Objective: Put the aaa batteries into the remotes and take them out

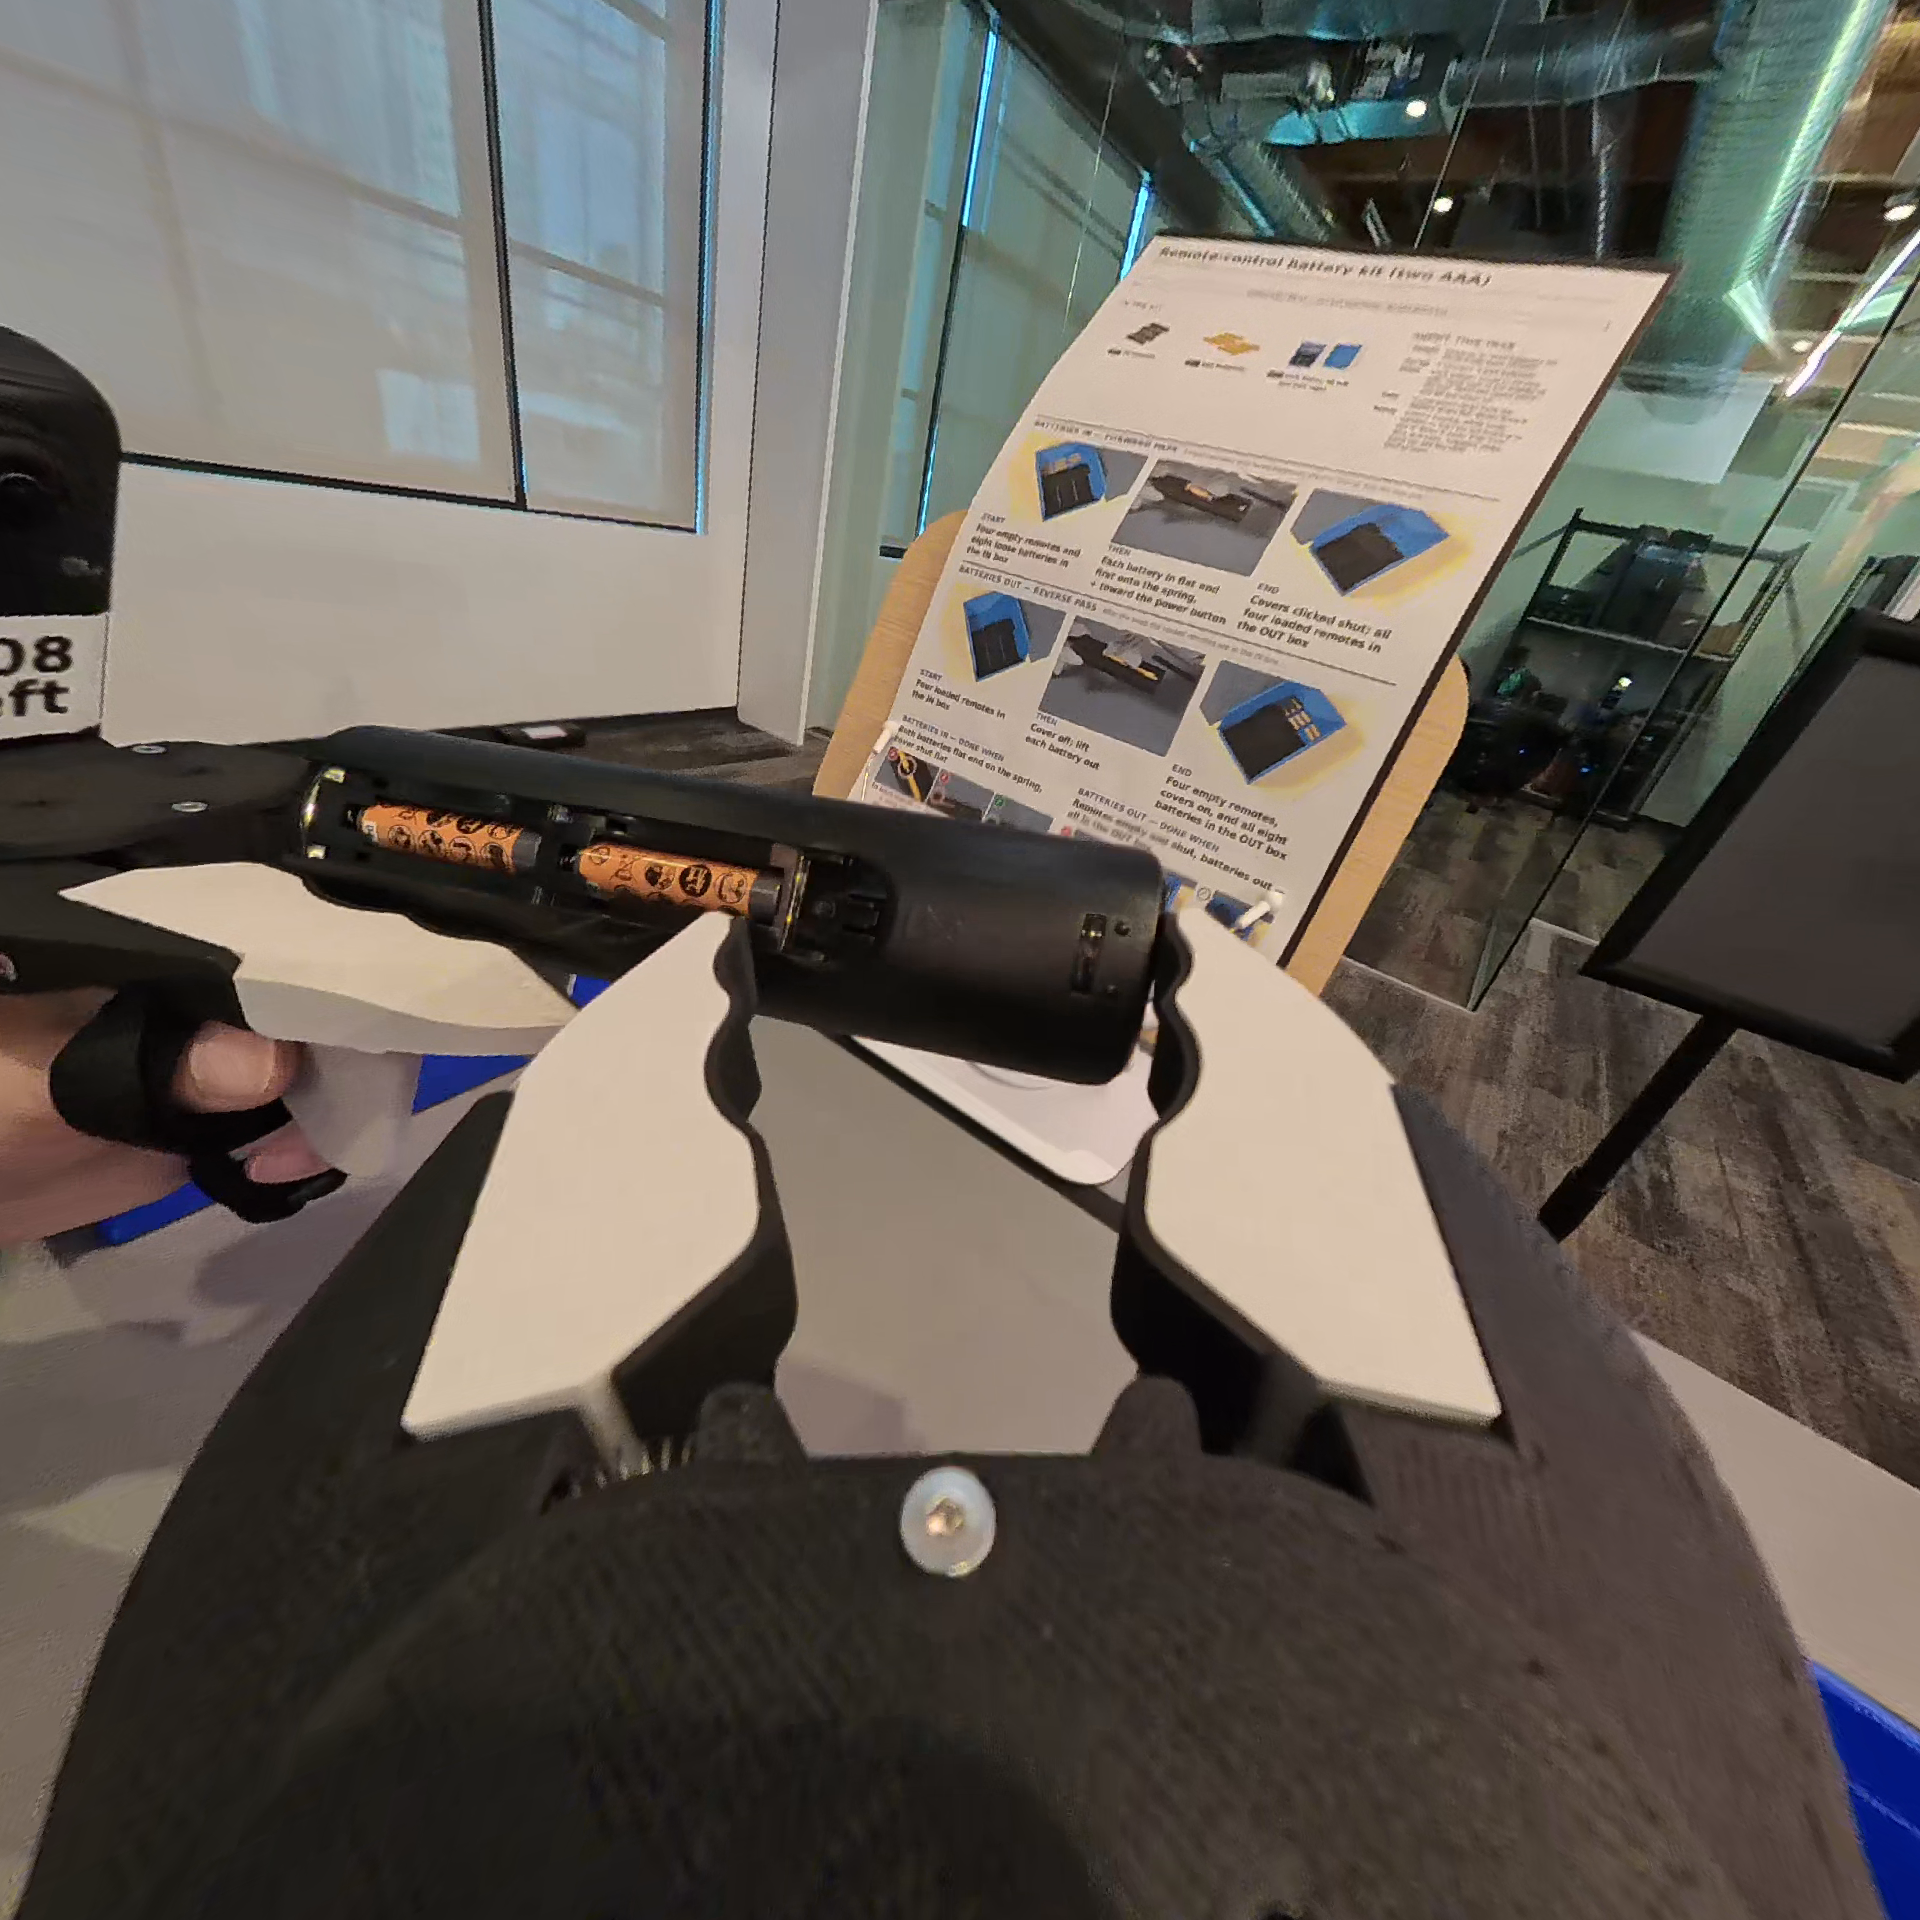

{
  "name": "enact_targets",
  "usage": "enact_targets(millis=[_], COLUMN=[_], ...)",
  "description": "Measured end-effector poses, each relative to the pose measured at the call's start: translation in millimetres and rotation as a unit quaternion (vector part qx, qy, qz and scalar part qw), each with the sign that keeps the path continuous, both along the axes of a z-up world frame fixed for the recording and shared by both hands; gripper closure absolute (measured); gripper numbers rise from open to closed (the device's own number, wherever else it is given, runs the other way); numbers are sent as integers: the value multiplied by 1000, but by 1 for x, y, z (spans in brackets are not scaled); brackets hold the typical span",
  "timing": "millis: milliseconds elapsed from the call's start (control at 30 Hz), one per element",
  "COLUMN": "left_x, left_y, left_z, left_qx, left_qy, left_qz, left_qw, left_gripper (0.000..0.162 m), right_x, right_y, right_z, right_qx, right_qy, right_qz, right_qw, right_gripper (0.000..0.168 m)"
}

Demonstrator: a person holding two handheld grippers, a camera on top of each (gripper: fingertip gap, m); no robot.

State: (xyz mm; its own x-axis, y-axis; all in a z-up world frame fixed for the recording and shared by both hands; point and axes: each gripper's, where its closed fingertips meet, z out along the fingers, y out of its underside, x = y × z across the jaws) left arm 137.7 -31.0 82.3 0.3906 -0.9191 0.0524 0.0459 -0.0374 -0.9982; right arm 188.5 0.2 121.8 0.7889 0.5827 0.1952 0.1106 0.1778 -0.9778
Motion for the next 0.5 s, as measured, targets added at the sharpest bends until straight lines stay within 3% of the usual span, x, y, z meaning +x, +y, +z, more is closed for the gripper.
enact_targets(millis=[267, 500], left_x=[0, -12], left_y=[-9, -9], left_z=[14, 27], left_qx=[-22, 22], left_qy=[-67, -86], left_qz=[-48, -30], left_qw=[996, 996], left_gripper=[129, 136], right_x=[-3, -10], right_y=[-8, -21], right_z=[8, 16], right_qx=[25, 57], right_qy=[21, 30], right_qz=[5, 19], right_qw=[999, 998], right_gripper=[97, 97])
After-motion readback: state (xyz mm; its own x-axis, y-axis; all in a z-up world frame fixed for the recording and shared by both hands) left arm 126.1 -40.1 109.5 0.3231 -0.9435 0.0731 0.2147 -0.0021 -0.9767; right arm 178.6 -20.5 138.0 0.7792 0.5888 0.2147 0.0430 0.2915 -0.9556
